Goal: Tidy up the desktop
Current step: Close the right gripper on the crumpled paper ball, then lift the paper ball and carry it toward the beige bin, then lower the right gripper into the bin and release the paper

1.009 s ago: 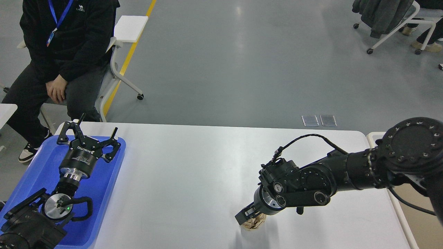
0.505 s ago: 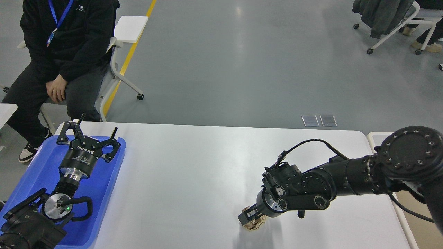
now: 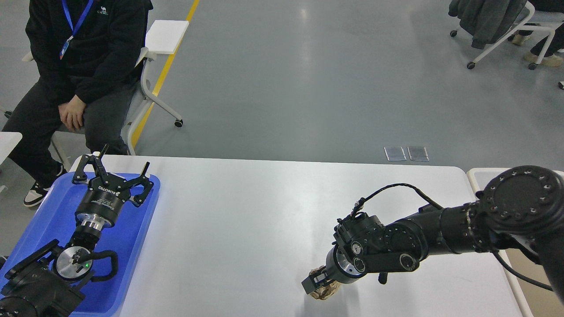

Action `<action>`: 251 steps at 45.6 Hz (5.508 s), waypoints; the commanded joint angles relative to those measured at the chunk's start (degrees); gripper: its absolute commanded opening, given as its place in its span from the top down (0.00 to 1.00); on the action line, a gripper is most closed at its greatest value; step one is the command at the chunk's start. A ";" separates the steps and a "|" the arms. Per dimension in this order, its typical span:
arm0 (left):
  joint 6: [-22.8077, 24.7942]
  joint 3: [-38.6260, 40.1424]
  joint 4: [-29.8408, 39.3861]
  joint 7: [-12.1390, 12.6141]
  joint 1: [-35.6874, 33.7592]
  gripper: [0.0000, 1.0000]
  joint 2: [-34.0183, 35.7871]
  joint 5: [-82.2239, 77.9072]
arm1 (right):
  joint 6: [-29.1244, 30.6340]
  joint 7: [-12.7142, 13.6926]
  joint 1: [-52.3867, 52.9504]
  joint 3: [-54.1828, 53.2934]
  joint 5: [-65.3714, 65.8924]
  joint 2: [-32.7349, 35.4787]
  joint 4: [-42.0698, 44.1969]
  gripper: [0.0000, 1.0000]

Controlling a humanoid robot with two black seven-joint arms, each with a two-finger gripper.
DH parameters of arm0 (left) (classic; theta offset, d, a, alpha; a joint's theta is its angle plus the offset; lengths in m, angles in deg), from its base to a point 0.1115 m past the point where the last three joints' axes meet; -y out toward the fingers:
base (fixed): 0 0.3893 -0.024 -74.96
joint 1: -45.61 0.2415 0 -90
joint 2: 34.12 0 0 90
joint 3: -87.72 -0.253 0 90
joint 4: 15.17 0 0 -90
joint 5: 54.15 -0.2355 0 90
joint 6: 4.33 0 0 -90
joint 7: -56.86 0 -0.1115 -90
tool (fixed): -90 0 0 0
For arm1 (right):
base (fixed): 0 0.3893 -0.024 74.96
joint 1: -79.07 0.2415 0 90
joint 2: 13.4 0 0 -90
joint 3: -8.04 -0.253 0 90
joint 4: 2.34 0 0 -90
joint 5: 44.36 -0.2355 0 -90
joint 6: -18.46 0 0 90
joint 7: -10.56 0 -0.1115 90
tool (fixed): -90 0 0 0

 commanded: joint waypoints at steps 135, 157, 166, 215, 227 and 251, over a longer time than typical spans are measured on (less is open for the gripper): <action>0.00 0.00 0.09 0.09 0.00 0.01 -0.08 0.00 | 31.71 -0.47 70.88 4.36 -20.59 25.31 -22.47 1.00; 0.00 0.00 0.00 0.00 0.00 0.01 0.01 0.00 | 31.71 -0.20 64.20 18.50 -19.44 29.00 -17.81 1.00; 0.00 0.00 0.00 0.00 0.00 0.01 -0.08 0.00 | 31.71 -0.20 61.83 27.03 -19.09 31.55 -15.18 1.00; 0.00 0.00 0.00 0.00 0.09 0.01 0.09 0.00 | 31.71 -0.20 15.26 14.30 -12.50 47.99 26.92 1.00; 0.00 0.00 0.00 0.00 0.09 0.01 0.09 0.00 | 23.64 -0.20 2.43 8.24 -12.76 47.37 33.61 1.00; 0.00 0.00 0.00 -0.09 0.09 0.01 0.09 0.00 | -1.42 -0.20 -20.78 -8.73 -13.55 36.40 42.12 1.00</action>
